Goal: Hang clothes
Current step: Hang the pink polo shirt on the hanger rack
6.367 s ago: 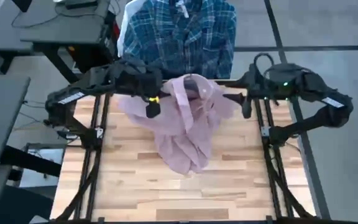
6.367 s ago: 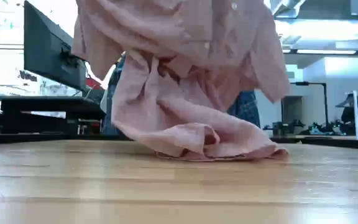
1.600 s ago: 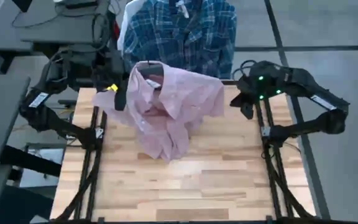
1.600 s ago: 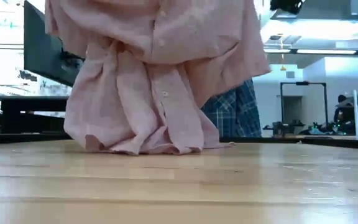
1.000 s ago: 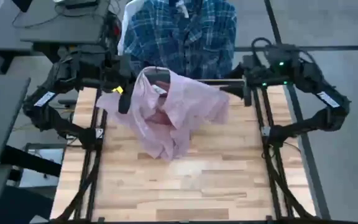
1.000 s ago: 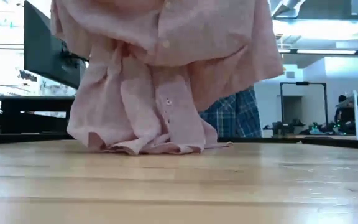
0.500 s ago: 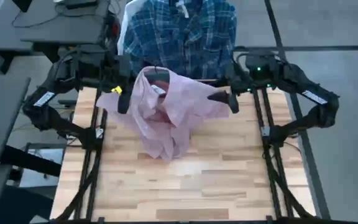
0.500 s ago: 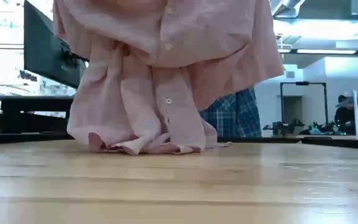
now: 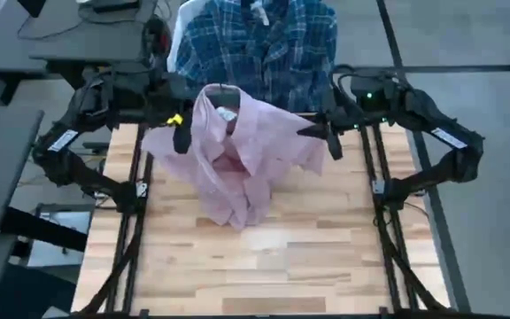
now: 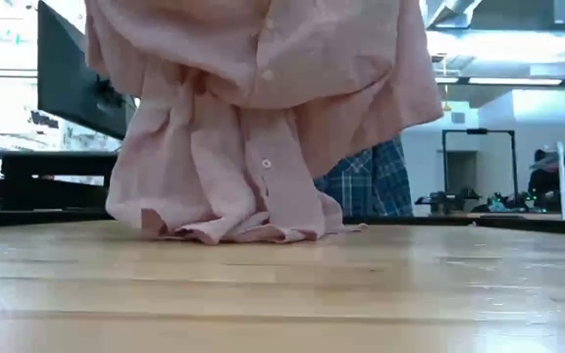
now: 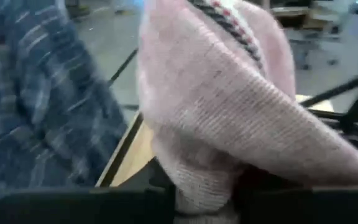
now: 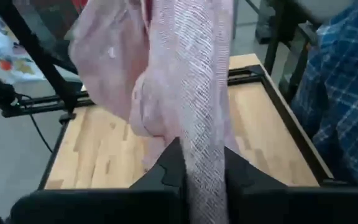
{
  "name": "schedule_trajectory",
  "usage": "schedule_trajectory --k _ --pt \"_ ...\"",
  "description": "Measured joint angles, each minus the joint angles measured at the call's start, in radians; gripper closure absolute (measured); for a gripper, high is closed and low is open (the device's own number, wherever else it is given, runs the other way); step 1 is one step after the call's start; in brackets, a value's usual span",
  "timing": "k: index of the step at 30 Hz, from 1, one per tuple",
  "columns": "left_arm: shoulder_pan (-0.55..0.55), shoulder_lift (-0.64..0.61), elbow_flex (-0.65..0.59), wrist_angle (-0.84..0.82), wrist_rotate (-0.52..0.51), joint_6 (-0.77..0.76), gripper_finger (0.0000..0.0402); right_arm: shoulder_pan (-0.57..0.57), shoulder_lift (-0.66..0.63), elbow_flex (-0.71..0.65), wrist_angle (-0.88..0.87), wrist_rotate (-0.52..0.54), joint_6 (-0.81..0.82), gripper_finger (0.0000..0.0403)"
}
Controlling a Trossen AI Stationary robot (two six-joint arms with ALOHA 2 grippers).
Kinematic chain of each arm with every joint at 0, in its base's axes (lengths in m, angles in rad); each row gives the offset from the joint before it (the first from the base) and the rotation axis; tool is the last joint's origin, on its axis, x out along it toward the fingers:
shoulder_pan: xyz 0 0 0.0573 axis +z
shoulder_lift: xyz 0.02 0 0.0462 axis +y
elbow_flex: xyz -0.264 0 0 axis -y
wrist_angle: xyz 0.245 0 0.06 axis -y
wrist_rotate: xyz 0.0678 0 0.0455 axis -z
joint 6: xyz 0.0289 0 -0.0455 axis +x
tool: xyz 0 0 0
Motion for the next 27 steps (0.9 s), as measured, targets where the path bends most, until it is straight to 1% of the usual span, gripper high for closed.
schedule_trajectory --k 6,10,11,13,14,15,19,23,27 --pt "0.039 0.0 0.0 -0.071 -0.037 -0.085 0.0267 -0.06 -0.013 0.0 -0.023 0.002 -0.011 0.0376" --pt "0.066 -0.008 0.0 -0.072 -0.043 -0.091 0.0241 -0.103 -0.012 0.0 -0.022 0.008 -0.017 0.0376" --pt "0.07 -0.011 0.0 -0.069 -0.074 -0.091 0.0239 -0.112 -0.012 0.0 -0.019 0.013 -0.018 0.0376" --pt "0.075 -0.026 0.0 -0.069 -0.171 -0.101 0.0238 -0.128 -0.014 0.0 -0.011 0.025 -0.03 0.0376" --pt "0.075 -0.034 0.0 -0.068 -0.204 -0.109 0.0239 -0.137 -0.017 -0.001 -0.012 0.026 -0.032 0.0376" --pt "0.076 -0.042 0.0 -0.067 -0.212 -0.116 0.024 -0.143 -0.02 -0.001 -0.012 0.025 -0.034 0.0376" --pt "0.055 -0.062 0.0 -0.093 -0.137 -0.11 0.0242 -0.153 -0.04 -0.001 -0.015 0.017 -0.037 0.0377" --pt "-0.012 -0.037 0.001 -0.169 -0.129 -0.113 0.0242 -0.153 -0.05 -0.001 -0.02 0.012 -0.037 0.0378" --pt "-0.033 0.002 0.0 -0.211 -0.141 -0.125 0.0242 -0.149 -0.05 -0.001 -0.028 0.009 -0.037 0.0378"
